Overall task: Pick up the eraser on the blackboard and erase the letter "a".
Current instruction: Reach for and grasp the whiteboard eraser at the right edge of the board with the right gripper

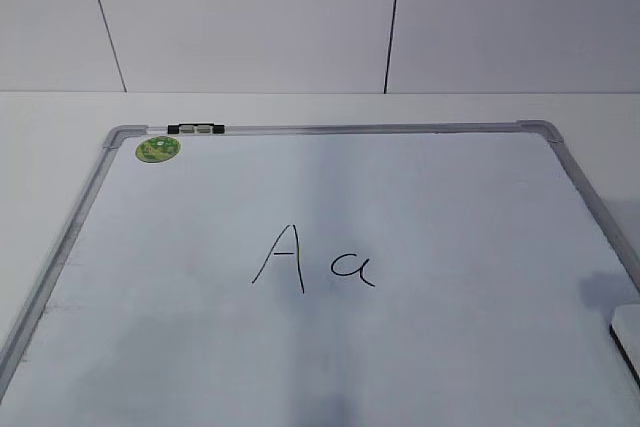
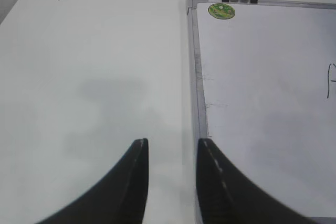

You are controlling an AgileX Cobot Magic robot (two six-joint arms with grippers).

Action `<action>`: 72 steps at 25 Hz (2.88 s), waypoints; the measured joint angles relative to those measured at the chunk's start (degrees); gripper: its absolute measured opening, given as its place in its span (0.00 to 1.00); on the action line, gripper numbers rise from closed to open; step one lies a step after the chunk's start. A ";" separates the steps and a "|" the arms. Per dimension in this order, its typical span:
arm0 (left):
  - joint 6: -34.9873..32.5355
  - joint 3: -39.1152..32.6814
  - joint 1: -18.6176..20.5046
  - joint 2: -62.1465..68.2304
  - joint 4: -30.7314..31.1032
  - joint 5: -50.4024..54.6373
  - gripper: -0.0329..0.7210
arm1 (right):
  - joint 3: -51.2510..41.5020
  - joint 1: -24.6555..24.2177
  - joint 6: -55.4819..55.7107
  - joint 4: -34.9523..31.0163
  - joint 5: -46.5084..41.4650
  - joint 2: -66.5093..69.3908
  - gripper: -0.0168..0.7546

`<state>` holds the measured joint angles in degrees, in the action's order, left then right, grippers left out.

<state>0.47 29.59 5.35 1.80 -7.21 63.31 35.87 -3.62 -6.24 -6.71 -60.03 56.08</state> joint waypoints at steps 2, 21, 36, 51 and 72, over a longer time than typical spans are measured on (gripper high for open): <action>0.00 0.00 0.00 0.00 0.00 0.00 0.36 | 0.00 0.00 0.00 0.00 0.39 0.00 0.85; 0.00 0.00 -0.14 0.00 0.00 0.00 0.36 | 0.10 0.00 -6.54 -1.45 0.53 6.70 0.90; 0.00 0.00 -1.06 0.00 -0.13 0.00 0.36 | 7.68 0.00 -2.74 1.68 1.74 19.17 0.90; 0.00 0.00 -1.28 0.00 -0.20 0.00 0.36 | 9.27 0.00 -1.69 2.02 2.11 27.16 0.90; 0.00 0.00 -1.28 0.00 -0.20 0.00 0.36 | 9.27 0.00 -0.59 2.02 3.75 27.16 0.89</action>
<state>0.47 29.59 4.07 1.80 -7.41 63.31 45.14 -3.62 -6.83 -4.69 -56.28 83.24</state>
